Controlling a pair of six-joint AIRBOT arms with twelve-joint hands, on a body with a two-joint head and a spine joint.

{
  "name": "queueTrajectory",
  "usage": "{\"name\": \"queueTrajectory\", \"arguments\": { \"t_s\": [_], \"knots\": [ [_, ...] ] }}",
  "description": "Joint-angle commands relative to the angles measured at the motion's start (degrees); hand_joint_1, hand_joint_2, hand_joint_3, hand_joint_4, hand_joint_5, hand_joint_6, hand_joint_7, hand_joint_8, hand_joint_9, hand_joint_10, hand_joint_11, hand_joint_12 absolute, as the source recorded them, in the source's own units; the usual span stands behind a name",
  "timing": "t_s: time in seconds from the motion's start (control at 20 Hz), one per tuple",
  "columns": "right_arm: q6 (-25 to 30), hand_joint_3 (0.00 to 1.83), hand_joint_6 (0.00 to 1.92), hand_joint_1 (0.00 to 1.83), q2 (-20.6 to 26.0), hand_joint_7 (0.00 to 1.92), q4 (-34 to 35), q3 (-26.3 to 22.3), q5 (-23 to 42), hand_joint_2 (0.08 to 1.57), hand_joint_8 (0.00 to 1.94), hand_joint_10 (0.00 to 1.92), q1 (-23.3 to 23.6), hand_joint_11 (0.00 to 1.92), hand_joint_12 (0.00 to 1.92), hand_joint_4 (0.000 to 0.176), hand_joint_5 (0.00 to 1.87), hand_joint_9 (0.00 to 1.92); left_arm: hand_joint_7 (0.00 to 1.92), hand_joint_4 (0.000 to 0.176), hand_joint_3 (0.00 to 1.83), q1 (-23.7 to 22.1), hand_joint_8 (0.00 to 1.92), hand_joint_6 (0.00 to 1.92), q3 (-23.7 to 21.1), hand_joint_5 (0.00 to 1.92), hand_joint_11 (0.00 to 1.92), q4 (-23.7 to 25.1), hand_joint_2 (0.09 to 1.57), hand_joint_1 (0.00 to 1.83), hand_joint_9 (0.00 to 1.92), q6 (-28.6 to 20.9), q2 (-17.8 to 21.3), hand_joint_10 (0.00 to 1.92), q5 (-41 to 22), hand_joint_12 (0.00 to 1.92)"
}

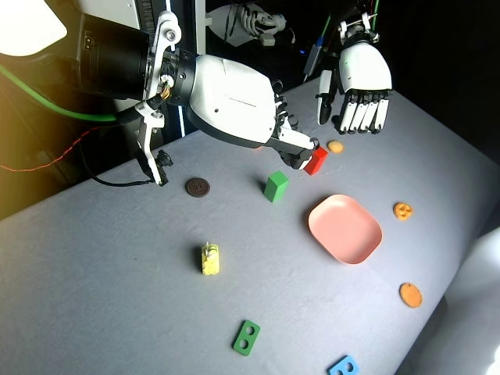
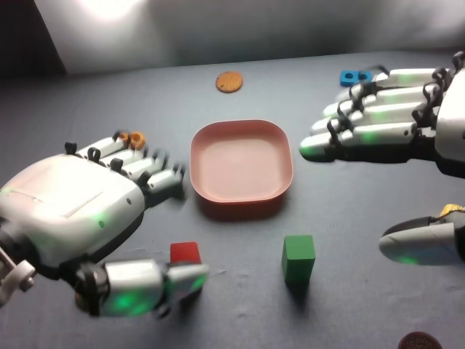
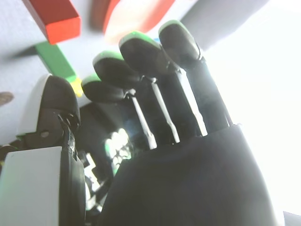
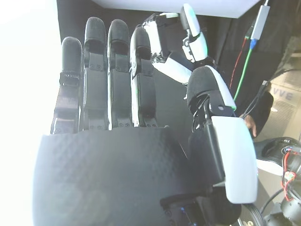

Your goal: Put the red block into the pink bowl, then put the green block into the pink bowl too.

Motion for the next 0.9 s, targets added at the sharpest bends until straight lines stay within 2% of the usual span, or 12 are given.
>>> {"name": "queueTrajectory", "arguments": {
  "t_s": [0.0,0.15,0.2,0.35,0.4,0.45,0.5,0.55,0.75,0.85],
  "knots": [
    [0.12,0.01,0.01,0.11,0.55,0.19,2.21,-0.05,4.06,1.20,0.01,0.01,0.85,0.00,0.52,0.000,0.19,0.17,0.14,0.000,0.01,-0.71,0.00,0.00,0.29,0.16,0.00,2.05,1.15,0.00,0.10,0.10,0.38,0.00,-5.44,0.11],
    [0.12,0.00,0.00,0.11,0.55,0.20,2.22,-0.06,4.05,1.20,0.00,0.00,0.86,0.00,0.52,0.000,0.20,0.18,0.15,0.000,0.00,-0.73,0.00,0.00,0.43,0.17,0.00,2.34,1.15,0.00,0.12,0.07,0.39,0.00,-5.16,0.15],
    [0.12,0.00,0.00,0.11,0.54,0.18,2.22,-0.07,3.98,1.21,0.00,0.00,0.86,0.00,0.47,0.000,0.17,0.16,0.12,0.000,0.00,-0.73,0.00,0.00,0.43,0.14,0.00,2.34,1.15,0.00,0.09,0.07,0.39,0.00,-5.15,0.09],
    [-1.45,0.00,0.00,0.07,0.55,0.14,3.52,-0.40,2.77,1.21,0.00,0.00,1.10,0.00,0.38,0.000,0.14,0.13,0.15,0.000,0.00,-0.80,0.00,0.00,0.45,0.18,0.00,2.50,1.16,0.00,0.13,0.31,0.39,0.00,-4.93,0.19],
    [-1.92,0.00,0.00,0.11,0.55,0.15,4.11,-0.55,2.38,1.21,0.00,0.00,1.10,0.00,0.39,0.000,0.15,0.14,0.12,0.000,0.00,-0.86,0.00,0.00,0.49,0.15,0.00,2.74,1.15,0.00,0.09,0.31,0.39,0.00,-4.81,0.10],
    [-1.92,0.00,0.00,0.10,0.55,0.16,4.30,-0.59,2.37,1.20,0.00,0.01,1.11,0.00,0.42,0.000,0.16,0.15,0.11,0.000,0.00,-0.97,0.00,0.00,0.49,0.15,0.00,2.75,1.15,0.00,0.08,0.30,0.39,0.00,-4.58,0.07],
    [-1.92,0.00,0.01,0.18,0.55,0.17,4.36,-0.61,2.37,1.20,0.00,0.00,1.12,0.00,0.41,0.000,0.17,0.15,0.08,0.000,0.00,-1.30,0.00,0.00,0.49,0.15,0.00,2.67,1.14,0.00,0.05,0.31,0.39,0.00,-4.07,0.03],
    [-1.92,0.00,0.01,0.21,0.55,0.24,4.36,-0.61,2.38,1.17,0.01,0.01,1.13,0.00,0.56,0.000,0.25,0.21,0.10,0.000,0.00,-1.74,0.01,0.01,0.49,0.18,0.01,2.10,1.12,0.00,0.06,0.81,0.38,0.01,-3.39,0.02],
    [-1.93,0.00,0.00,0.19,0.55,0.22,4.35,-0.60,2.41,1.17,0.00,0.00,1.13,0.00,0.59,0.000,0.23,0.20,0.07,0.000,0.00,-4.69,0.00,0.01,1.42,0.21,0.00,0.15,1.10,0.01,0.01,3.65,-0.92,0.00,0.88,0.00],
    [-1.96,0.00,0.00,0.21,0.55,0.22,4.35,-0.60,2.41,1.17,0.00,0.00,1.13,0.00,0.65,0.000,0.23,0.21,0.04,0.000,0.00,-5.76,0.00,0.02,2.77,0.26,0.00,0.42,1.08,0.13,0.00,4.23,-2.67,0.00,3.43,0.00]
  ]
}}
